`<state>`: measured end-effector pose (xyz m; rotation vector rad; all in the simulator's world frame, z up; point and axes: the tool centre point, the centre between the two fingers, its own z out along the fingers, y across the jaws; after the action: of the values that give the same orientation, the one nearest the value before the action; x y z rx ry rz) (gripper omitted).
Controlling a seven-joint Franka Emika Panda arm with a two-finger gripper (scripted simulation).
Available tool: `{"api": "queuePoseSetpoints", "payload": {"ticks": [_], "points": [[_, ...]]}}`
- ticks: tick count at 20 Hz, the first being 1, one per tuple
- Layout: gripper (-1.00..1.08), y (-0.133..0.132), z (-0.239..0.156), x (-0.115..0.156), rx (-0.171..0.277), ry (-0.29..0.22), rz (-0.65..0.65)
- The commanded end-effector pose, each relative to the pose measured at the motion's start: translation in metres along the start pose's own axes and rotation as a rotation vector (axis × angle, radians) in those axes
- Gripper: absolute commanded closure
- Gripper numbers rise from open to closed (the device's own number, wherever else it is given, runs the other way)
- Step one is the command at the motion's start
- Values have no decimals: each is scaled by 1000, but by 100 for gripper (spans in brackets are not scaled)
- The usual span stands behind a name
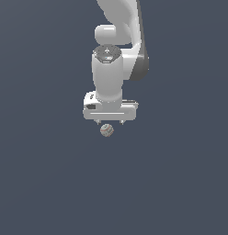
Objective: Pick up the object and move it to a goal position.
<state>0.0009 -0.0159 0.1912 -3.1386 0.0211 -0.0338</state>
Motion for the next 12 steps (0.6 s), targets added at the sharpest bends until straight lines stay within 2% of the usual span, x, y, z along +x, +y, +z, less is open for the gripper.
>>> {"api": "queuePoseSetpoints", "payload": {"ticks": [1,12], "points": [[-92,0,3,-1,1,-1,21],[-92,4,26,-14,4,-8,233]]}}
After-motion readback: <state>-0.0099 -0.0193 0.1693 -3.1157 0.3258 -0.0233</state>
